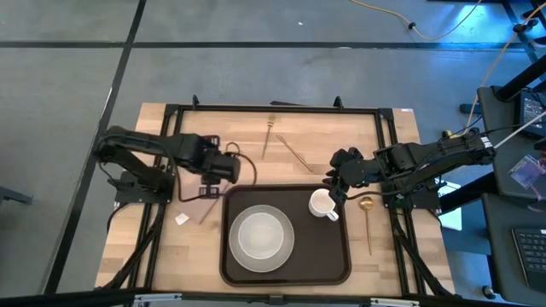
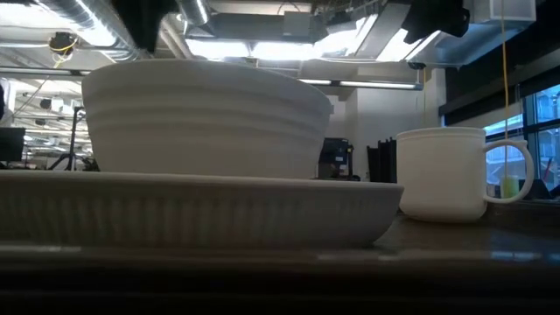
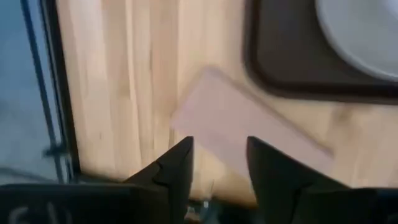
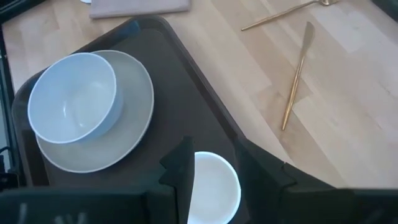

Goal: Set up tray
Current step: Put the brown napkin on the black serving tray to the right of the gray plate

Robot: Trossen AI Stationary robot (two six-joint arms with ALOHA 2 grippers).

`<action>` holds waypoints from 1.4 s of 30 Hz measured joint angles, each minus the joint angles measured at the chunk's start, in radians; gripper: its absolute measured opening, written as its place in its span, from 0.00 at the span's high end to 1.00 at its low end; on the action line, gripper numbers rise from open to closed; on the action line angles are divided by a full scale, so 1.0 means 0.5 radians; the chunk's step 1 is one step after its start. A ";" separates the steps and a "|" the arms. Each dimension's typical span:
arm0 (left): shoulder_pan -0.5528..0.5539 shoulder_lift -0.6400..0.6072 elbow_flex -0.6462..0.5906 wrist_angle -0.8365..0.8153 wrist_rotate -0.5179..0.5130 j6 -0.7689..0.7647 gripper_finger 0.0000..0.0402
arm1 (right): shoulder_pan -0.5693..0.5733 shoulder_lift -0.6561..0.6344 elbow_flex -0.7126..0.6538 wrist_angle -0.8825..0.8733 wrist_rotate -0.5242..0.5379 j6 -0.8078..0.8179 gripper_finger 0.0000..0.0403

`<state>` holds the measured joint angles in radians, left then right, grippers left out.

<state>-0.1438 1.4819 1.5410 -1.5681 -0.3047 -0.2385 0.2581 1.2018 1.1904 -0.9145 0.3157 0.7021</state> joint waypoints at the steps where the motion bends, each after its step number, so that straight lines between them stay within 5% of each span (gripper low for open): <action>1: 0.015 -0.032 -0.073 0.008 -0.005 -0.105 0.65 | 0.000 0.000 0.000 0.000 0.001 0.000 0.71; 7: 0.187 -0.197 -0.606 0.242 0.059 -0.470 0.65 | -0.002 0.000 0.000 0.012 0.084 0.002 0.71; 17: 0.434 -0.258 -1.276 0.628 0.089 -0.605 0.65 | -0.015 0.000 -0.001 0.012 0.149 0.106 0.71; 30: 0.460 -0.257 -1.335 0.683 0.176 -0.760 0.63 | -0.015 0.000 0.000 0.012 0.149 0.185 0.71; 42: 0.462 -0.249 -1.335 0.708 0.148 -0.992 0.41 | -0.015 0.000 0.000 0.012 0.149 0.246 0.71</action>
<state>0.0872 1.3575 0.8734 -1.2141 -0.2308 -0.7344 0.2504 1.2018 1.1904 -0.9085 0.3901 0.8251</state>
